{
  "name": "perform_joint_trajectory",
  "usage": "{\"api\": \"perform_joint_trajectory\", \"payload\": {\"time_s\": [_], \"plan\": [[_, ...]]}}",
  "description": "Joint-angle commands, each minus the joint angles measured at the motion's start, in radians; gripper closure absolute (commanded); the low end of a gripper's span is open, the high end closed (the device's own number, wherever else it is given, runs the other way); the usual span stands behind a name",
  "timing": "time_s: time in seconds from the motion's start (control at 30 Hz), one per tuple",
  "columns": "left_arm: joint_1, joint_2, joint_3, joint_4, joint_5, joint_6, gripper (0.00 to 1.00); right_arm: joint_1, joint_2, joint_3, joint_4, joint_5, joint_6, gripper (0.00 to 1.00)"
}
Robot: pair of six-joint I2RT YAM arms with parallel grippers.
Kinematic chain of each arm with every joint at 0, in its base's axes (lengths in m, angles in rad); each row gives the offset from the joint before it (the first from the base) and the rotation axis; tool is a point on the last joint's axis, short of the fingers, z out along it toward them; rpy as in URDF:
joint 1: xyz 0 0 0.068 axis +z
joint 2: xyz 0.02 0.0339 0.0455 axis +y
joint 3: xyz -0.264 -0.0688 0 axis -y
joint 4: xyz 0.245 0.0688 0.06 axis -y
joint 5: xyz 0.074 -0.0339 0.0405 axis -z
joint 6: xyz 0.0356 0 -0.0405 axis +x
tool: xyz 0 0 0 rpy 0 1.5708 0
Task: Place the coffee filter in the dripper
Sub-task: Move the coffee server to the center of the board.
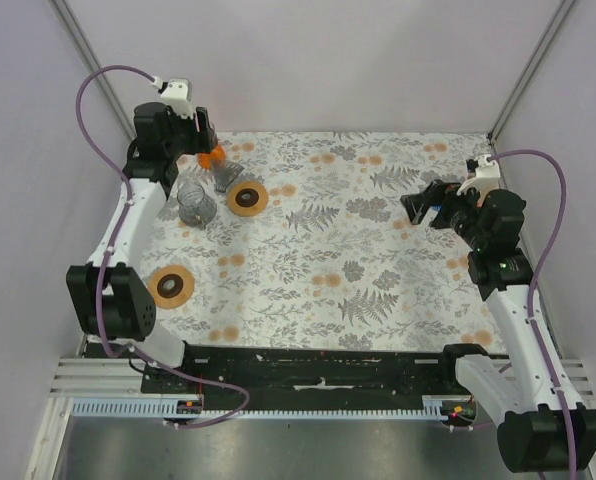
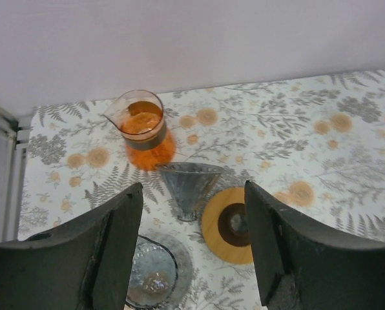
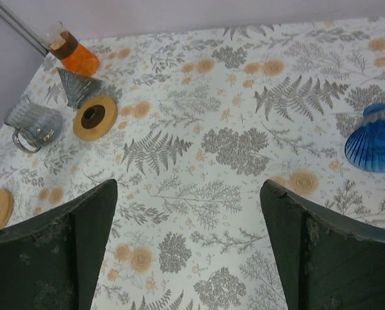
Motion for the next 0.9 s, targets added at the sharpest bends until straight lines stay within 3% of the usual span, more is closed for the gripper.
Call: {"api": "perform_joint_trajectory", "payload": {"time_s": [0.0,0.23,0.33,0.43,0.73,0.83,0.87], "plan": [[0.008,0.175,0.192,-0.275,-0.228,0.012,0.3,0.005,0.011,0.06,-0.135,-0.003,-0.05,0.02],[0.103,0.367,0.335,-0.468,-0.219,0.117,0.29,0.008,0.014,0.035,-0.148,0.02,-0.087,0.02],[0.132,0.41,0.349,-0.502,-0.155,0.149,0.3,0.012,0.029,0.043,-0.148,0.012,-0.092,0.02],[0.135,0.45,0.352,-0.504,-0.176,0.183,0.35,0.02,0.041,0.046,-0.148,0.015,-0.097,0.02],[0.134,0.528,0.332,-0.518,-0.153,0.191,0.62,0.026,0.035,0.054,-0.158,0.038,-0.109,0.02],[0.135,0.528,0.326,-0.533,-0.127,0.168,0.98,0.026,0.034,0.058,-0.168,0.038,-0.109,0.02],[0.135,0.522,0.324,-0.545,-0.119,0.155,0.98,0.026,0.032,0.061,-0.174,0.04,-0.107,0.02]]}}
